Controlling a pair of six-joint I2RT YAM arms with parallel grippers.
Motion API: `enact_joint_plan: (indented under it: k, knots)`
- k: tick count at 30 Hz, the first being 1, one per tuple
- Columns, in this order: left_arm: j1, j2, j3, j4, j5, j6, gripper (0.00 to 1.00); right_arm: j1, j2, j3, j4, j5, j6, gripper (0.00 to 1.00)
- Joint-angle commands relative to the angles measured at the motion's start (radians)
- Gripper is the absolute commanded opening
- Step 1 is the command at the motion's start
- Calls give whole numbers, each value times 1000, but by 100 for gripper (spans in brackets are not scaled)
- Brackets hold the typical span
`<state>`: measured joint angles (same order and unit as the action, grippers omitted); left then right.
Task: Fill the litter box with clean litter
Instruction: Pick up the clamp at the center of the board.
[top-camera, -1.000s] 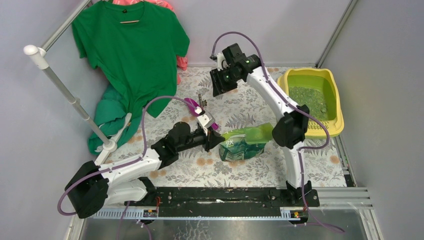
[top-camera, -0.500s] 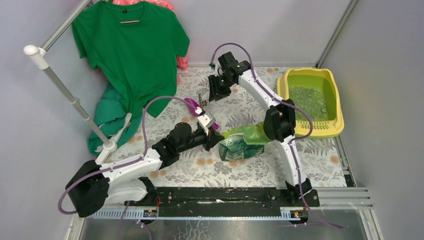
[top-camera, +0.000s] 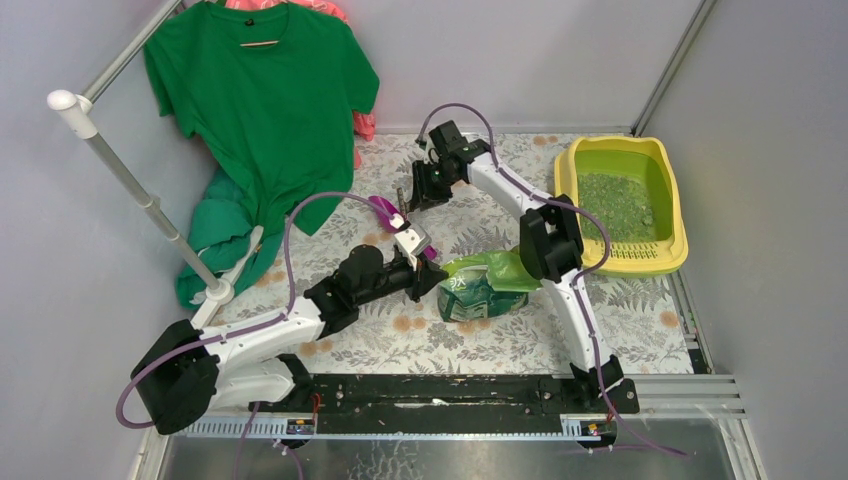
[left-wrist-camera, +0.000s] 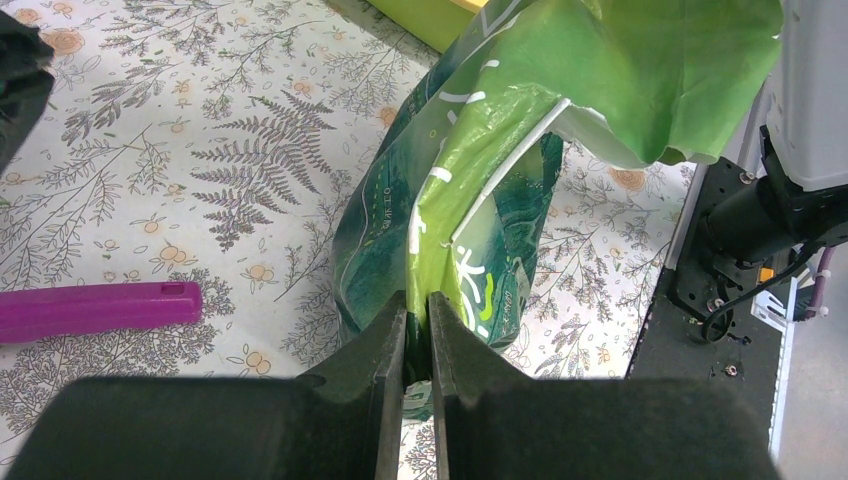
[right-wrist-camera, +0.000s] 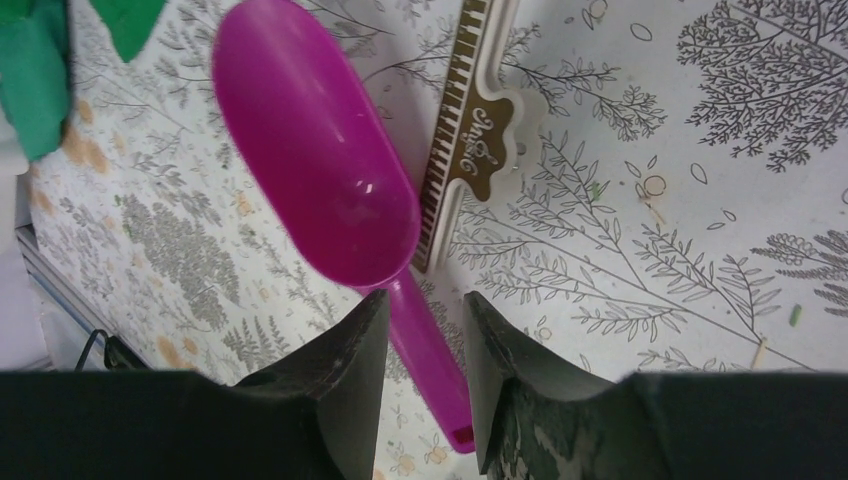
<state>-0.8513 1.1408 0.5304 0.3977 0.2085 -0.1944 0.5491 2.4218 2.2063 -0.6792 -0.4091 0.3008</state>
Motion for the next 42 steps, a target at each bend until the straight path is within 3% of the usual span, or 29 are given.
enact_joint_plan:
  k: [1,21,42]
  knots:
    - [-6,19,-4,9,-23,13,17,9,25,-27,68,2,28,40]
    - [-5,42,-1,5,-34,31,17,9,-25,-230,420,39,97,41]
    - [-6,63,14,4,-29,33,17,-2,-47,-327,585,46,128,37]
